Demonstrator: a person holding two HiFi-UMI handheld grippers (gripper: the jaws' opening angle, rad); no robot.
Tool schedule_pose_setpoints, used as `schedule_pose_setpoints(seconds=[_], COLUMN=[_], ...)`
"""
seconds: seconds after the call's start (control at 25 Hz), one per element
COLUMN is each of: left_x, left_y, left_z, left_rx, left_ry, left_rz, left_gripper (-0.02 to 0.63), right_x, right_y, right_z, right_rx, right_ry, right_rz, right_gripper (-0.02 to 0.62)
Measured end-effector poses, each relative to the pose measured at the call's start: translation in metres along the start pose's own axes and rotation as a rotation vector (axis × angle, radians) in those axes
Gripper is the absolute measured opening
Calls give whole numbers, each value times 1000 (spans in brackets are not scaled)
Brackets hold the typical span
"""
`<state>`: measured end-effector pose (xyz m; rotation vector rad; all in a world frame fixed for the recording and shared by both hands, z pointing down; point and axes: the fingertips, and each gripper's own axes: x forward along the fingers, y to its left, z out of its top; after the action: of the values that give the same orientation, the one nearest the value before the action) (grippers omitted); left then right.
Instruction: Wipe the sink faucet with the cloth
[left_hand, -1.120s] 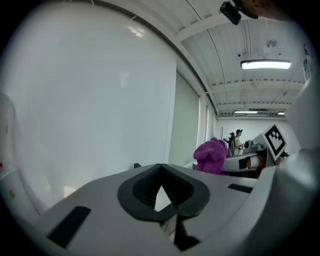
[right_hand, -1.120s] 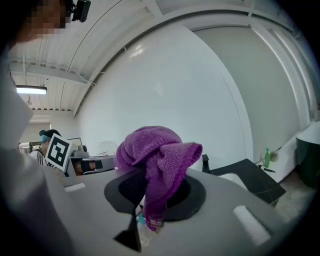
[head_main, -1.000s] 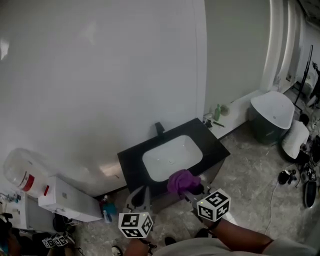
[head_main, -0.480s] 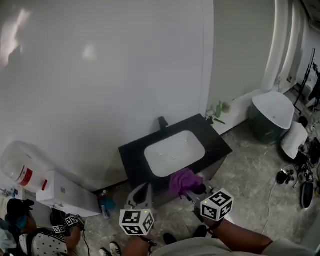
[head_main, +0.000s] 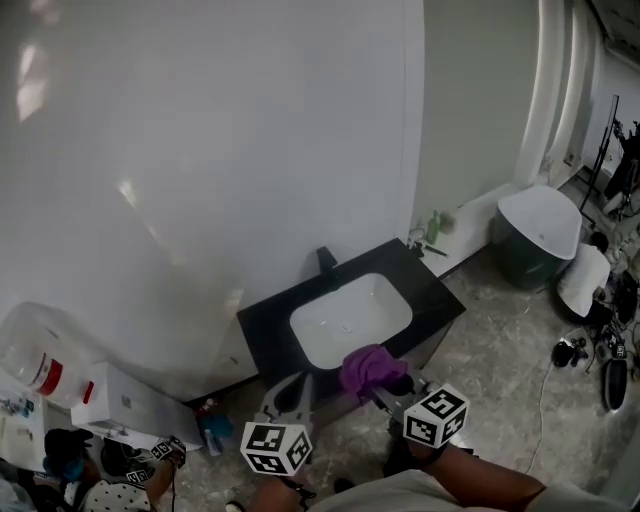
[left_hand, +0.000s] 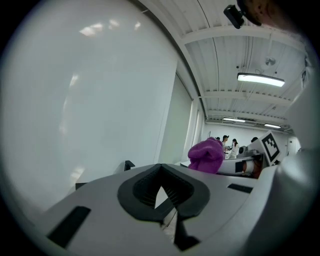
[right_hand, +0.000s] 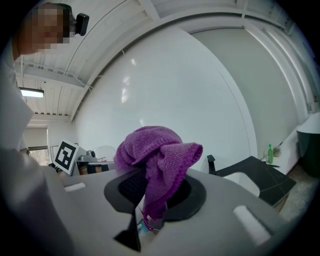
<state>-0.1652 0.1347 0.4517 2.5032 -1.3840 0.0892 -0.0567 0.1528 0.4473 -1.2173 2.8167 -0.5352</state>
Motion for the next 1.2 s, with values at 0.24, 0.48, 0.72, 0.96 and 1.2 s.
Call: schedule_pose_setpoints(seconds=[0.24,0.48,0.72,0.96,1.2], left_x=[59,171,270,311,319], left_y=[20,54,79,103,116], left_z=[8,19,25,18,7], left_rx=[18,-14,-52,-74,-106], left_ry=[-18,19,75,84,122], left_rz=[29,122,199,221,198], left_gripper=[7,7,6,6,7], right_x=[46,117,169,208,267], right_y=[-62,-155,-232,-284,-304], right_z=[12,25,44,26,13], right_rx=[23,17,6,33,-106], right_ry=[-1,91,176,256,354], right_rz=[30,127,217,203,220], right_gripper=[71,71,71,71,71])
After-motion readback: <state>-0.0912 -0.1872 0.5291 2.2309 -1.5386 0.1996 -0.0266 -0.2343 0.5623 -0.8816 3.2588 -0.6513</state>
